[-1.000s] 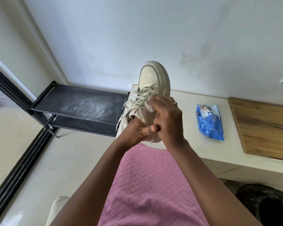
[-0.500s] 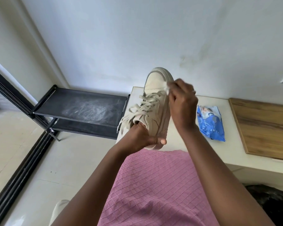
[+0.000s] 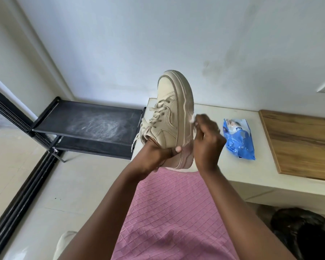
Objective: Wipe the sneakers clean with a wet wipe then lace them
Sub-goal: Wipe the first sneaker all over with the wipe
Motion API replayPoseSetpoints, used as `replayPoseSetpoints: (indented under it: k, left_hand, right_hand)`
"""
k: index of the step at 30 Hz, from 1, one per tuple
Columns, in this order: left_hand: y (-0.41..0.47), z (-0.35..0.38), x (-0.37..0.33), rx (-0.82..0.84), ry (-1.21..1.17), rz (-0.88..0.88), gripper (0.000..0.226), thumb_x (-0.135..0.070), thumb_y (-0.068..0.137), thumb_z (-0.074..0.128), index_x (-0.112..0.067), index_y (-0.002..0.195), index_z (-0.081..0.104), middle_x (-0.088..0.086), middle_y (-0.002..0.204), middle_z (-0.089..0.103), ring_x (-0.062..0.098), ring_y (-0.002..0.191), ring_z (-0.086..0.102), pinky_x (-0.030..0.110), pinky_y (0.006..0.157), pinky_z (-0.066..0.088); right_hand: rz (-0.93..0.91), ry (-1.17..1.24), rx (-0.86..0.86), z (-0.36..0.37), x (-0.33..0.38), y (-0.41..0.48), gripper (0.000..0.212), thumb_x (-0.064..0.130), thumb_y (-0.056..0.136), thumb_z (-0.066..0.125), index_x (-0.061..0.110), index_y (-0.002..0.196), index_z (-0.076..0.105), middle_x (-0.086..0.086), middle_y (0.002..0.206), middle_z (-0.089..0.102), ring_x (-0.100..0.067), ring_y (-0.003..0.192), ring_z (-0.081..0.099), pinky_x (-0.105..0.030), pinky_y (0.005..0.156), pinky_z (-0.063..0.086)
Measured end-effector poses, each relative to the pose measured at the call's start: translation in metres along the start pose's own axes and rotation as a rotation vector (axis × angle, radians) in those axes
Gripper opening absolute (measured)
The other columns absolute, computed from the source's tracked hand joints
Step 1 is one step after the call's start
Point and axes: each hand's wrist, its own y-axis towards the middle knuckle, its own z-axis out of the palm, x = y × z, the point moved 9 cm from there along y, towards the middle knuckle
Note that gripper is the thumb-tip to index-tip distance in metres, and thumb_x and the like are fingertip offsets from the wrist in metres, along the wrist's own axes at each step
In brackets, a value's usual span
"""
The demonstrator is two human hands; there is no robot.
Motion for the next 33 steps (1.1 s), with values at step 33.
replayPoseSetpoints:
  k: [33]
  left_hand:
    - [-0.003,-0.027,0.022,-0.253,-0.629,-0.177,0.062,-0.048,0.086,0.045,-0.001,0.124,0.054,0.023,0.116,0.063,0.033,0.103,0.064,0.047,0.084,0.054]
  right_hand:
    - [-0.326,0.066,0.37,0.01,0.061,-0.059,0.026,-0.015,0.077,0.045,-0.003,0.085,0.066,-0.011,0.087,0.063,-0.023,0.088,0.05,-0.029,0.079,0.045]
